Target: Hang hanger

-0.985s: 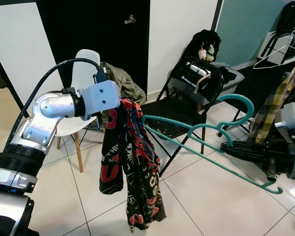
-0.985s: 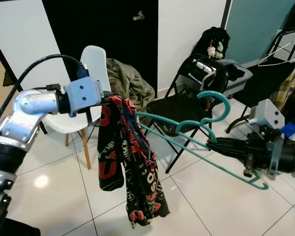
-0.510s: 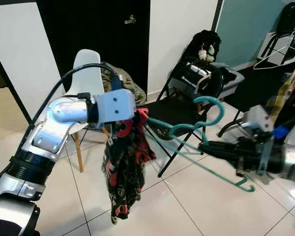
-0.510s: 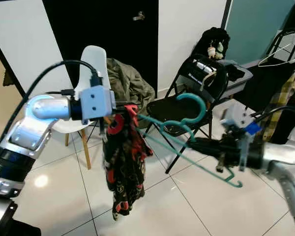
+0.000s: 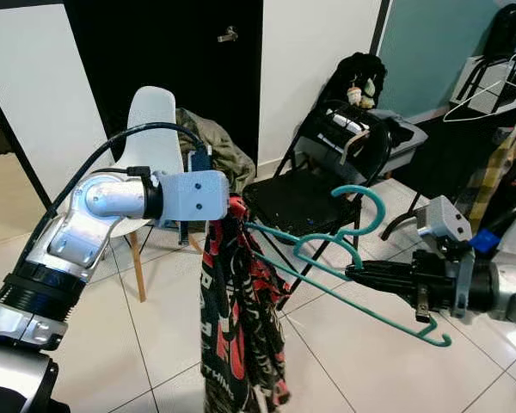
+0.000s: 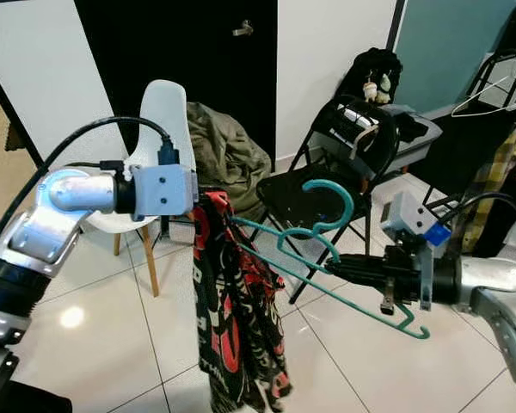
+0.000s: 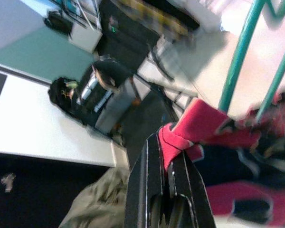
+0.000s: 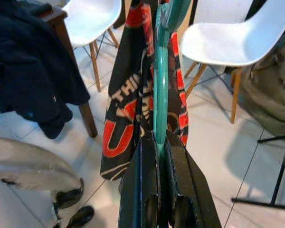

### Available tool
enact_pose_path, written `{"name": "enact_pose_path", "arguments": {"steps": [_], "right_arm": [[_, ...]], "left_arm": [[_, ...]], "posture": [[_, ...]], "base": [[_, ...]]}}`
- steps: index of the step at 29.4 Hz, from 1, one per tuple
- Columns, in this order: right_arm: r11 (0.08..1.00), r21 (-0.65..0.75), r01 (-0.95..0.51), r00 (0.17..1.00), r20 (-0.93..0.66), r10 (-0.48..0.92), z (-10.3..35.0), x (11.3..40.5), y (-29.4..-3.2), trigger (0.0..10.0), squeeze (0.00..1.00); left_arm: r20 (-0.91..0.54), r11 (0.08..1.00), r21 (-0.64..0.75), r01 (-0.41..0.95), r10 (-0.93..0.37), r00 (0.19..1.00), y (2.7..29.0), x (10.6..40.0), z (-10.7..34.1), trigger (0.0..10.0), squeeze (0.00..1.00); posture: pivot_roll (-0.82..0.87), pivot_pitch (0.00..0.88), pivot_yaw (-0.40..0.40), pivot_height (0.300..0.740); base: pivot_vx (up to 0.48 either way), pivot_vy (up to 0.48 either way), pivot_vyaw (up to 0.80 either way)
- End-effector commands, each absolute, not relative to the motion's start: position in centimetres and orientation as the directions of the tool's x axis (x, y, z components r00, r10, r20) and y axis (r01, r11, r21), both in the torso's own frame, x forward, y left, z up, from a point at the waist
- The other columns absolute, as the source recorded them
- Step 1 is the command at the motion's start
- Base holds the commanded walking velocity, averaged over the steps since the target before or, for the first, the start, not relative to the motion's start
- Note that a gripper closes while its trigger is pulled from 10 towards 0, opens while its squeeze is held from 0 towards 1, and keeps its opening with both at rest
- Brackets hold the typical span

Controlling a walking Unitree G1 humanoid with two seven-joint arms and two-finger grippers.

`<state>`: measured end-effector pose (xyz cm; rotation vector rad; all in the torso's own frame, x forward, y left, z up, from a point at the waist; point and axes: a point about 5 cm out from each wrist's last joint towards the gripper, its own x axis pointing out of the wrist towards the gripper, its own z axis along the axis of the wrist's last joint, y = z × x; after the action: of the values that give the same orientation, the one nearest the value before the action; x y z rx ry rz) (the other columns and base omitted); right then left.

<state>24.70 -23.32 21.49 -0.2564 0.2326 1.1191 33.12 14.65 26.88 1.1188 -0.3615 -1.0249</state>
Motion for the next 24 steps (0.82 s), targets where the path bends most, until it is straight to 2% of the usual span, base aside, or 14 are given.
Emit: {"name": "enact_pose_path", "arguments": {"steps": [1,2,3,10,12,13,14,15,18,19,21,24], "right_arm": [[0.403,-0.091,-0.911,0.410,-0.317,0.855,21.9,24.4,-23.7,10.0,0.00],[0.409,-0.093,-0.908,0.416,-0.327,0.849,22.1,24.2,-24.3,10.0,0.00],[0.408,-0.092,-0.908,0.414,-0.333,0.847,22.5,24.0,-24.8,10.0,0.00],[0.394,-0.087,-0.915,0.399,-0.326,0.857,22.4,24.1,-24.5,10.0,0.00],[0.385,-0.083,-0.919,0.390,-0.315,0.865,22.2,24.4,-23.9,10.0,0.00],[0.385,-0.083,-0.919,0.390,-0.315,0.865,22.2,24.4,-23.9,10.0,0.00],[0.380,-0.082,-0.921,0.386,-0.306,0.870,22.0,24.6,-23.5,10.0,0.00],[0.380,-0.082,-0.921,0.386,-0.306,0.870,22.0,24.6,-23.5,10.0,0.00],[0.380,-0.091,-0.921,0.390,-0.281,0.877,21.8,25.2,-22.8,10.0,0.00],[0.380,-0.091,-0.921,0.390,-0.281,0.877,21.8,25.2,-22.8,10.0,0.00],[0.382,-0.095,-0.919,0.393,-0.271,0.879,21.9,25.2,-22.7,10.0,0.00],[0.386,-0.097,-0.918,0.397,-0.268,0.878,21.9,25.3,-22.7,10.0,0.00]], "left_arm": [[-0.259,0.038,0.886,0.462,-0.786,0.562,15.9,33.4,27.6,10.0,0.00],[-0.293,0.007,0.892,0.453,-0.754,0.588,17.0,33.6,27.8,10.0,0.00],[-0.360,-0.072,0.894,0.443,-0.705,0.612,18.3,33.6,28.1,10.0,0.00],[-0.389,-0.133,0.892,0.432,-0.712,0.585,17.9,33.4,28.2,10.0,0.00],[-0.389,-0.168,0.890,0.423,-0.764,0.515,16.0,32.7,28.2,10.0,0.00],[-0.389,-0.168,0.890,0.423,-0.764,0.515,16.0,32.7,28.2,10.0,0.00],[-0.371,-0.169,0.890,0.424,-0.809,0.456,14.6,32.1,28.3,10.0,0.00],[-0.371,-0.169,0.890,0.424,-0.809,0.456,14.6,32.1,28.3,10.0,0.00],[-0.301,-0.166,0.886,0.433,-0.916,0.265,11.0,29.9,28.9,10.0,0.00],[-0.301,-0.166,0.886,0.433,-0.916,0.265,11.0,29.9,28.9,10.0,0.00],[-0.287,-0.176,0.886,0.430,-0.935,0.210,10.2,29.3,29.3,10.0,0.00],[-0.286,-0.179,0.886,0.428,-0.937,0.201,10.1,29.2,29.4,10.0,0.00]], "posture": [[-0.04,0.000,0.010,0.740],[-0.04,0.000,0.011,0.740],[-0.04,0.000,0.011,0.740],[-0.03,0.000,0.009,0.740],[-0.03,0.000,0.009,0.740],[-0.03,0.000,0.009,0.740],[-0.02,0.000,0.006,0.740],[-0.02,0.000,0.006,0.740],[-0.02,0.000,0.006,0.740],[-0.02,0.000,0.006,0.740],[-0.02,0.000,0.008,0.740],[-0.02,0.000,0.010,0.740]], "base": [[0.000,0.000,0.00],[0.000,0.000,0.00],[0.000,0.000,0.00],[0.000,0.000,0.00],[0.000,0.000,0.00],[0.000,0.000,0.00],[0.000,0.000,0.00],[0.000,0.000,0.00],[0.000,0.000,0.00],[0.000,0.000,0.00],[0.000,0.000,0.00],[0.000,0.000,0.00]]}}
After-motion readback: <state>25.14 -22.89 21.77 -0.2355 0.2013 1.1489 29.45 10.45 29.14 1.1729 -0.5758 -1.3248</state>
